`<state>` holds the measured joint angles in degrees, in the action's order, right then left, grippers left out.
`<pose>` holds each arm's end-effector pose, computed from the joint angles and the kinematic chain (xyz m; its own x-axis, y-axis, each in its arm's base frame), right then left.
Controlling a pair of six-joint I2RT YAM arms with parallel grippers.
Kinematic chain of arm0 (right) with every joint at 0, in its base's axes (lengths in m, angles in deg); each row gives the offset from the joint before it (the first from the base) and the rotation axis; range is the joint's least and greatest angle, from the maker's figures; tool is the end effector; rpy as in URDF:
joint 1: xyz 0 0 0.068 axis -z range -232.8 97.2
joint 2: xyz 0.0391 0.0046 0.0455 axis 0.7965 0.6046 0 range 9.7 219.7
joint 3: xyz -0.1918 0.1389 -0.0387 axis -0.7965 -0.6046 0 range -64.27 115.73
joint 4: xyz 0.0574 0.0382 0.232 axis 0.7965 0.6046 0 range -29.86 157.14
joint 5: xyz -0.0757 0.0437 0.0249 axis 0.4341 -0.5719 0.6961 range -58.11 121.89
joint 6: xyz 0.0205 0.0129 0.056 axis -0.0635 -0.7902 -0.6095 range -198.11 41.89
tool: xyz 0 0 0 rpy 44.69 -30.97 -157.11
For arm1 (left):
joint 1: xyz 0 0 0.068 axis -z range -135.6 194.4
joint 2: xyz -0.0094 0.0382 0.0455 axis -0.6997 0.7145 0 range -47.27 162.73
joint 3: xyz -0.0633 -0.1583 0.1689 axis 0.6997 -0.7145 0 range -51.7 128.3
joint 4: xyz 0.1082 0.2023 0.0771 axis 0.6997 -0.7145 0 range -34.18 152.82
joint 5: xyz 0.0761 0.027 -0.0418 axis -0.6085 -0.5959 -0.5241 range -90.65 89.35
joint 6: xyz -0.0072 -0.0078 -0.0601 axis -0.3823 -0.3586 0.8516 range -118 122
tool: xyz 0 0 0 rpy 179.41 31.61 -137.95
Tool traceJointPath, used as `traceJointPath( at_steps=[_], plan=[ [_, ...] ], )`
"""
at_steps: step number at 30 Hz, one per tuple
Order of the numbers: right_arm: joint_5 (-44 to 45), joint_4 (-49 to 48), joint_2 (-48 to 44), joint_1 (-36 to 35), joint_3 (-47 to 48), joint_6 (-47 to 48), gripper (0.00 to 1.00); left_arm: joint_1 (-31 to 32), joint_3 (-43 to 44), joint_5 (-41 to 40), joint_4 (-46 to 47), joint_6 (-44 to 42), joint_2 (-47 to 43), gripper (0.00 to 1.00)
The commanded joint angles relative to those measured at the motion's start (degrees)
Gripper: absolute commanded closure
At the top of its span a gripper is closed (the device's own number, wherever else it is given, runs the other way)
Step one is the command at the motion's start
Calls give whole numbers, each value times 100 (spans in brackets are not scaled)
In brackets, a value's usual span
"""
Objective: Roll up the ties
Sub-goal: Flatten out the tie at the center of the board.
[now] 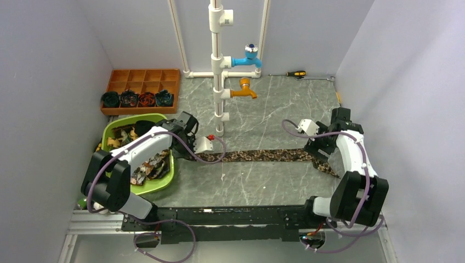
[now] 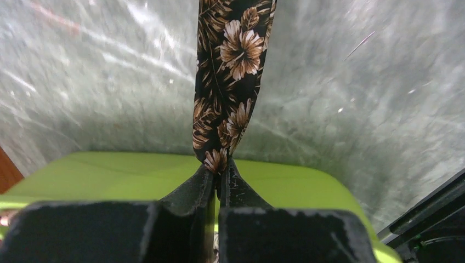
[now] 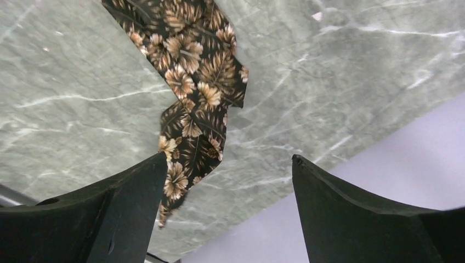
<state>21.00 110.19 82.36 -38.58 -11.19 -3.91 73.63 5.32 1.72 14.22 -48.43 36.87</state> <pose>0.2194 -0.0466 0.2030 -0.4181 -0.8688 -0.2652 -0.8261 0.4851 -0.2868 0.2197 -0.1252 0.1775 -0.1558 0.9697 -0.1880 0.9684 0.1875 0.1647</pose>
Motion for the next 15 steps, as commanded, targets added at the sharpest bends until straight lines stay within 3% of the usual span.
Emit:
traceJointPath(
  at_steps=[1,6,12,13,15],
  plan=[
    [-450,783,321,48,376,-448,16,-336,-47,-421,-55,-319,-82,100],
    [-362,959,561,88,373,-567,20,-565,-34,-622,-65,-418,-163,100],
    [322,-215,986,98,-84,-924,25,-603,148,-309,-176,-227,-50,100],
    [400,-333,1089,90,-102,-901,31,-603,145,-293,-176,-227,-39,100],
    [502,-501,1212,90,-86,-776,58,-603,158,-255,-181,-240,-37,100]
  ],
)
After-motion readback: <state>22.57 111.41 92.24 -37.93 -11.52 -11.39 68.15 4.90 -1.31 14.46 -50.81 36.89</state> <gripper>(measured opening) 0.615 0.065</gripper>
